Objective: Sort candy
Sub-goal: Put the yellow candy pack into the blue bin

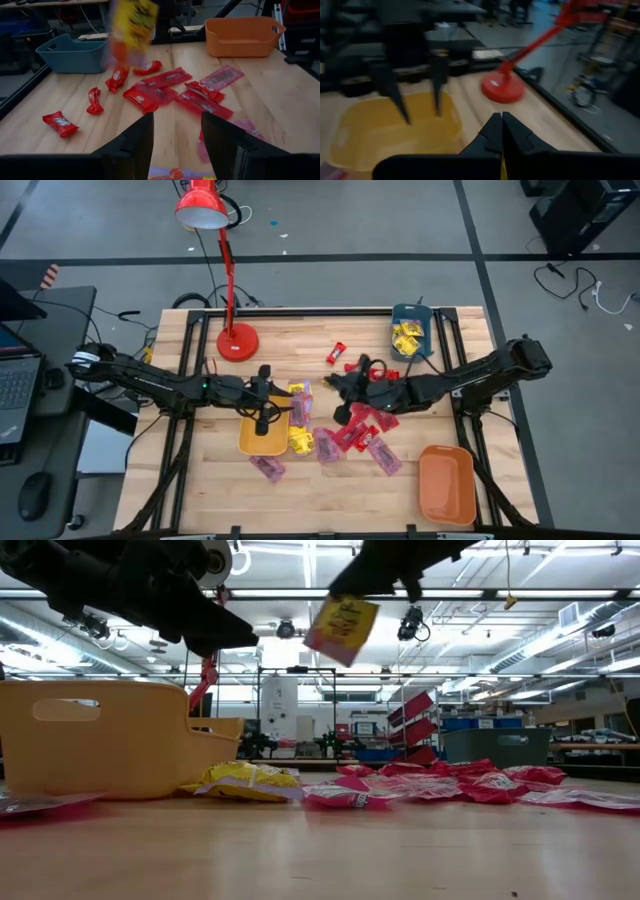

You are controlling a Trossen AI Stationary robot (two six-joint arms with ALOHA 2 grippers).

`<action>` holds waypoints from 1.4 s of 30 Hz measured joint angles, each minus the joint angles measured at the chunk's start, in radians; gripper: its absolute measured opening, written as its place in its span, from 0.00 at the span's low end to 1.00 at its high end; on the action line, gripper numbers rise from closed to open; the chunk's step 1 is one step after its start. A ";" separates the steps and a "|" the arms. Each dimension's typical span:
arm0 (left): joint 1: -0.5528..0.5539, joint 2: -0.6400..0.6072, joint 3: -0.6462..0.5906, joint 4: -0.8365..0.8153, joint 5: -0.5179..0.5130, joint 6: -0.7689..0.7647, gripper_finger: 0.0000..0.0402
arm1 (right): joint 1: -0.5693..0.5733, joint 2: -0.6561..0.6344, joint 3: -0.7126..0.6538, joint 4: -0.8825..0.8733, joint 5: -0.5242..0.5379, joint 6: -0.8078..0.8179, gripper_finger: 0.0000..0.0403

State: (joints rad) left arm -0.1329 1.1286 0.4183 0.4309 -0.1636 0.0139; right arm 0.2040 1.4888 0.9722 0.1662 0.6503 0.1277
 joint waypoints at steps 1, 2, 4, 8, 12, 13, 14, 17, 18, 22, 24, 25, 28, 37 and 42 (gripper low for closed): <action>0.000 0.000 0.000 -0.008 0.000 0.000 0.42 | -0.004 -0.020 0.000 -0.038 0.021 0.011 0.00; 0.000 0.000 0.000 -0.009 0.001 -0.001 0.42 | -0.006 -0.042 0.000 -0.077 0.038 0.025 0.00; 0.000 0.000 0.000 -0.012 0.001 -0.006 0.42 | -0.018 -0.091 0.000 -0.167 0.080 0.051 0.00; 0.000 0.000 0.000 -0.012 0.001 -0.006 0.42 | -0.058 -0.196 0.000 -0.359 0.181 0.112 0.00; -0.001 0.000 0.000 -0.012 0.002 -0.008 0.42 | -0.121 -0.280 0.000 -0.566 0.245 0.188 0.00; -0.001 0.000 0.000 -0.012 0.002 -0.008 0.42 | -0.142 -0.298 0.000 -0.621 0.252 0.214 0.00; -0.001 0.000 0.000 -0.012 0.002 -0.010 0.42 | -0.164 -0.314 0.000 -0.675 0.257 0.239 0.00; -0.001 0.000 0.000 -0.012 0.002 -0.010 0.42 | -0.237 -0.347 0.000 -0.832 0.262 0.314 0.00; -0.001 0.000 0.000 -0.012 0.002 -0.010 0.42 | -0.264 -0.355 0.000 -0.886 0.263 0.340 0.00; -0.001 0.000 0.000 -0.012 0.002 -0.010 0.42 | -0.374 -0.364 0.000 -1.076 0.253 0.426 0.00; -0.001 0.000 0.000 -0.012 0.002 -0.009 0.42 | -0.427 -0.364 -0.012 -1.116 0.227 0.441 0.00; -0.001 0.000 0.000 -0.012 0.002 -0.009 0.42 | -0.456 -0.364 -0.020 -1.124 0.205 0.438 0.00; -0.001 0.000 0.000 -0.012 0.002 -0.009 0.42 | -0.547 -0.363 -0.044 -1.114 0.114 0.402 0.00; -0.001 0.001 0.000 -0.014 0.002 -0.016 0.42 | -0.750 -0.363 -0.108 -0.929 -0.091 0.242 0.00; -0.001 0.001 0.000 -0.028 0.003 -0.018 0.42 | -0.824 -0.363 -0.145 -0.775 -0.199 0.211 0.00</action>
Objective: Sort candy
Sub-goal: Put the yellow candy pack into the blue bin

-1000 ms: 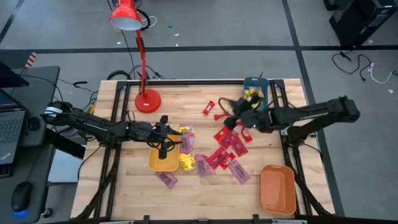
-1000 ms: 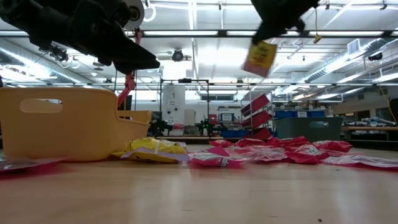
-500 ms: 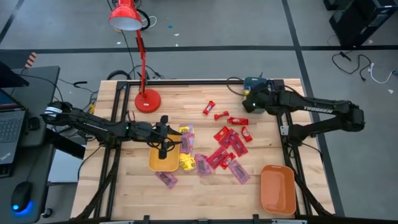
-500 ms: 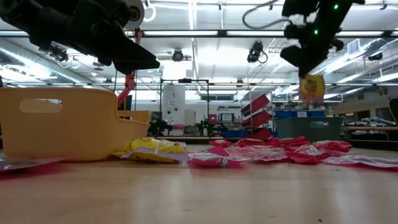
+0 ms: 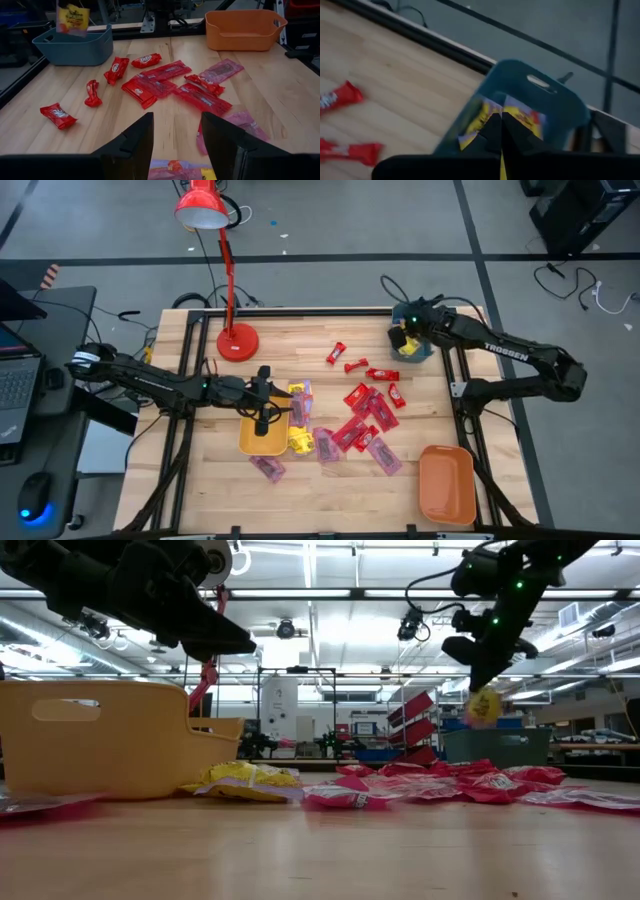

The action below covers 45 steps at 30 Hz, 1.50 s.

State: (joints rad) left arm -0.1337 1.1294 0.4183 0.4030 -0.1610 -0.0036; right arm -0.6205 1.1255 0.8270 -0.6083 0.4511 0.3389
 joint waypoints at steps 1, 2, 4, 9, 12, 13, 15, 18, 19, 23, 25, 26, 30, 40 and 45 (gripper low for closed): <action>0.000 0.000 0.000 -0.004 0.000 0.000 0.42 | -0.011 0.000 -0.010 0.028 -0.015 0.000 0.00; 0.000 0.000 0.000 -0.010 0.000 0.000 0.42 | -0.021 0.000 -0.019 0.048 -0.031 0.002 0.00; 0.000 0.000 0.000 -0.020 0.000 0.000 0.42 | -0.035 0.000 -0.040 0.078 -0.051 0.020 0.00; 0.000 0.000 0.000 -0.035 0.000 0.000 0.42 | -0.049 0.000 -0.106 0.123 -0.061 0.070 0.00; 0.000 0.000 0.000 -0.035 0.000 0.000 0.42 | -0.049 0.000 -0.146 0.159 -0.081 0.087 0.00; 0.000 0.000 0.000 -0.036 0.000 -0.001 0.42 | -0.050 0.000 -0.158 0.177 -0.088 0.089 0.00; 0.000 0.000 0.000 -0.036 0.000 0.000 0.42 | -0.049 0.000 -0.178 0.206 -0.105 0.093 0.00; 0.000 0.000 0.000 -0.036 0.000 -0.001 0.42 | -0.052 0.000 -0.195 0.242 -0.113 0.106 0.00; 0.000 0.000 0.000 -0.036 0.000 -0.001 0.42 | -0.056 0.000 -0.201 0.249 -0.113 0.106 0.00; 0.000 0.000 0.000 -0.036 0.000 -0.001 0.42 | -0.078 0.000 -0.231 0.262 -0.113 0.111 0.00; 0.000 0.000 0.000 -0.036 0.000 -0.001 0.42 | -0.090 0.000 -0.248 0.265 -0.113 0.111 0.00; 0.000 0.000 0.000 -0.036 0.000 -0.001 0.42 | -0.095 0.000 -0.257 0.265 -0.112 0.111 0.00; 0.000 0.000 0.000 -0.036 0.000 -0.001 0.42 | -0.103 0.000 -0.292 0.264 -0.108 0.106 0.00; 0.000 0.000 0.000 -0.036 0.000 -0.003 0.42 | -0.103 0.000 -0.310 0.263 -0.077 0.054 0.04; 0.000 0.000 0.000 -0.036 0.000 -0.008 0.42 | -0.103 0.000 -0.310 0.263 -0.077 0.050 0.12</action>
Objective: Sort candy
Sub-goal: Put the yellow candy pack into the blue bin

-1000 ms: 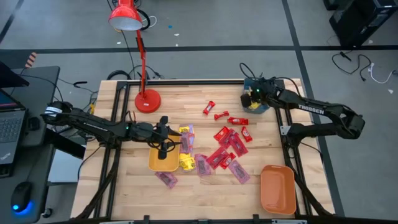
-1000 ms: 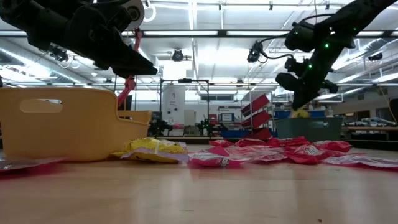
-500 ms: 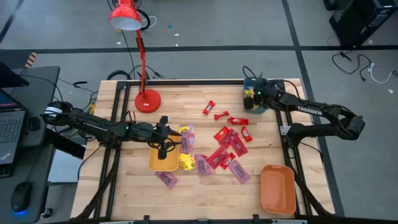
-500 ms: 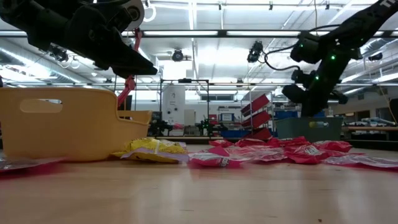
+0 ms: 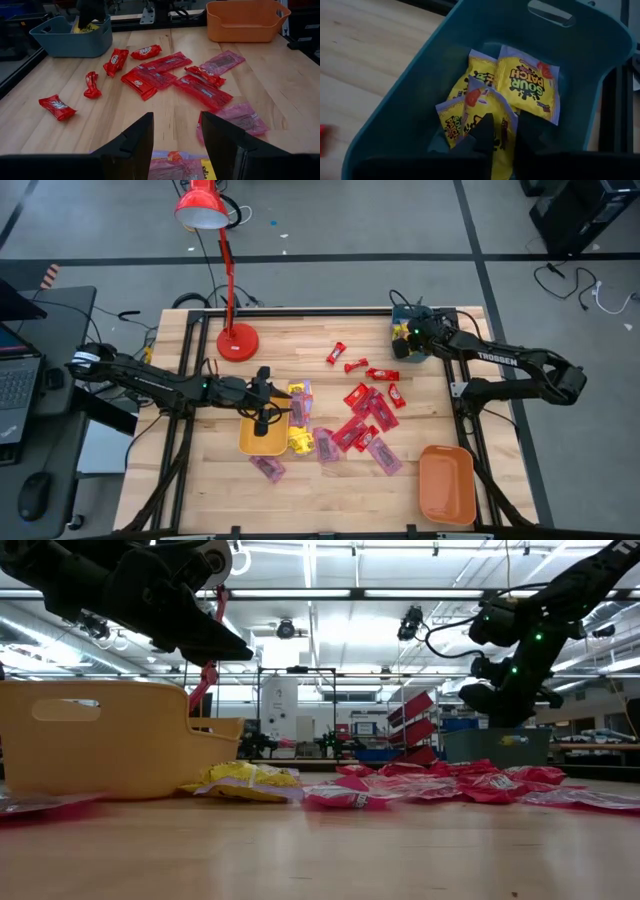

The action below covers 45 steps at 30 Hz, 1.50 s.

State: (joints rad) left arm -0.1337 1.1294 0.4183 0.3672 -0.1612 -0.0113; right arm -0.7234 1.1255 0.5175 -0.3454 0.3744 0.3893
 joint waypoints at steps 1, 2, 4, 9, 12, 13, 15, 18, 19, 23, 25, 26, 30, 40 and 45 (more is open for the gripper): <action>0.000 0.000 0.000 0.000 0.000 0.000 0.42 | 0.000 0.000 0.000 0.000 0.000 0.000 0.14; 0.000 0.000 0.000 0.000 0.000 0.000 0.42 | 0.000 0.000 0.000 0.000 0.001 0.000 0.15; 0.000 0.000 0.000 0.000 0.000 0.000 0.42 | 0.000 0.000 0.001 -0.003 0.002 0.002 0.19; 0.000 0.000 0.000 0.000 0.000 -0.002 0.42 | 0.000 0.000 0.023 -0.015 0.002 0.001 0.25; 0.000 0.000 0.000 0.000 0.000 -0.013 0.42 | 0.000 0.000 0.046 -0.019 0.002 -0.002 0.28; 0.000 0.000 0.000 0.000 0.000 -0.016 0.42 | 0.000 0.000 0.056 -0.019 0.002 -0.005 0.28; 0.000 0.000 0.000 0.000 0.000 -0.020 0.42 | 0.000 0.000 0.074 -0.021 0.002 -0.010 0.29; 0.000 0.000 0.000 0.000 0.000 -0.020 0.42 | 0.000 0.000 0.103 -0.026 0.002 -0.026 0.29; 0.000 0.000 0.000 0.000 0.000 -0.022 0.42 | 0.003 0.000 0.114 -0.027 0.001 -0.028 0.29; 0.000 0.000 0.000 -0.006 0.000 -0.027 0.42 | 0.062 0.000 0.173 -0.024 -0.058 -0.052 0.29; 0.000 0.000 0.000 -0.019 0.000 -0.040 0.42 | 0.118 0.000 0.210 -0.025 -0.080 -0.056 0.29; 0.000 0.000 0.000 -0.028 0.000 -0.049 0.42 | 0.150 0.000 0.230 -0.024 -0.081 -0.059 0.29; -0.006 0.000 0.000 -0.027 0.037 -0.079 0.42 | 0.291 0.000 0.320 -0.023 -0.085 -0.073 0.28; -0.032 0.000 0.000 -0.013 0.081 -0.080 0.42 | 0.691 0.033 0.395 0.090 -0.088 -0.115 0.28; -0.045 0.000 0.010 -0.021 0.082 -0.098 0.42 | 0.842 0.134 0.395 0.198 -0.053 -0.106 0.28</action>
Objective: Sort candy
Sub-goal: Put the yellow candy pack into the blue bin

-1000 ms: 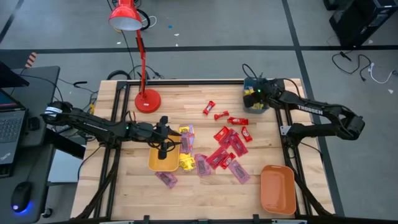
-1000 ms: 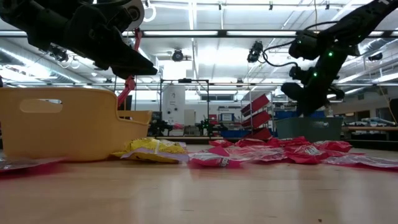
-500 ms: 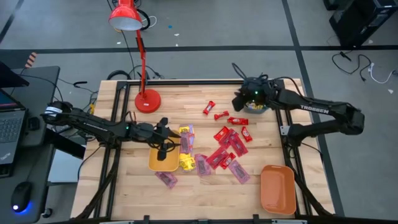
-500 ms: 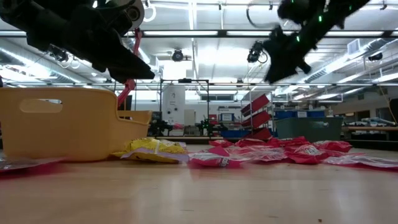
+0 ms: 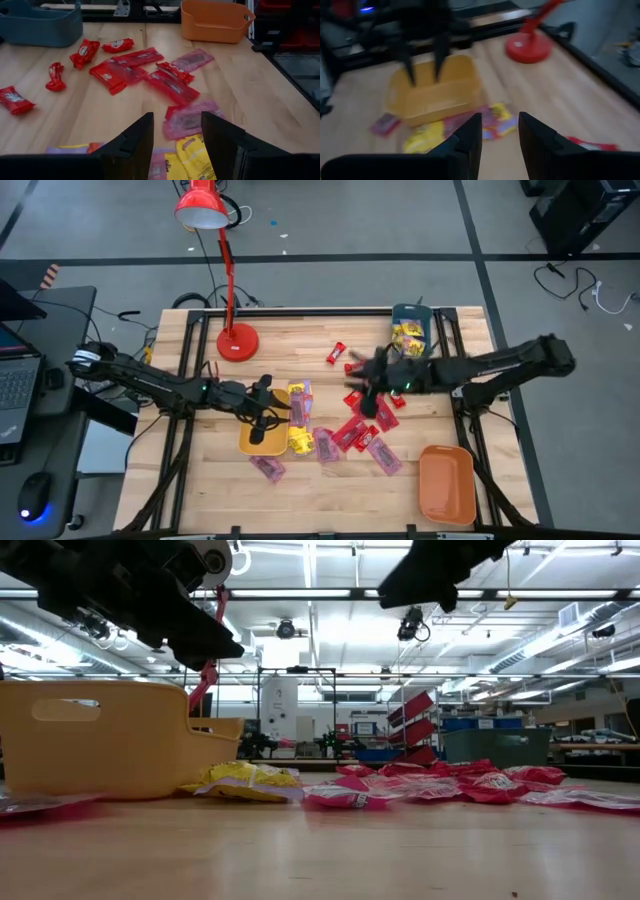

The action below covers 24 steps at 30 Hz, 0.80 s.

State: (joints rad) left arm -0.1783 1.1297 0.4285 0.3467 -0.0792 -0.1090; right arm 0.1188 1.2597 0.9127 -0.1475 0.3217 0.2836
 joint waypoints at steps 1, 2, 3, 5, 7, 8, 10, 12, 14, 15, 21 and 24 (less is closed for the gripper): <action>-0.001 0.000 0.010 0.000 0.000 0.000 0.42 | 0.020 0.027 0.000 0.028 0.003 0.000 0.28; -0.001 0.000 0.023 0.000 0.001 0.001 0.42 | 0.038 0.054 0.000 0.063 0.006 0.000 0.28; -0.001 0.000 0.037 0.000 0.007 0.007 0.42 | 0.054 0.080 0.000 0.089 0.011 -0.001 0.28; -0.001 0.000 0.064 -0.009 0.015 0.033 0.42 | 0.083 0.134 0.000 0.148 0.017 -0.008 0.28; -0.001 0.000 0.098 -0.039 0.018 0.061 0.42 | 0.111 0.187 0.000 0.194 0.018 -0.015 0.28; -0.001 0.000 0.117 -0.061 0.018 0.076 0.42 | 0.124 0.212 0.000 0.220 0.018 -0.018 0.28; -0.001 0.000 0.154 -0.121 0.012 0.092 0.42 | 0.149 0.262 0.001 0.261 0.018 -0.021 0.28; -0.001 0.000 0.185 -0.194 0.000 0.110 0.42 | 0.173 0.313 0.017 0.276 0.026 -0.025 0.28; -0.001 0.000 0.207 -0.261 -0.012 0.129 0.42 | 0.197 0.369 0.066 0.254 0.048 -0.036 0.28; -0.001 0.000 0.215 -0.288 -0.026 0.133 0.42 | 0.207 0.397 0.098 0.231 0.059 -0.049 0.28; -0.007 -0.005 0.225 -0.352 -0.042 0.126 0.42 | 0.248 0.567 0.341 -0.028 0.131 -0.076 0.28; -0.025 -0.018 0.226 -0.348 -0.038 0.124 0.42 | 0.253 0.636 0.441 -0.146 0.131 -0.063 0.28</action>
State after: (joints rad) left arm -0.2030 1.1121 0.6544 -0.0016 -0.1176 0.0148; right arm 0.3721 1.8956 1.3539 -0.2932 0.4526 0.2201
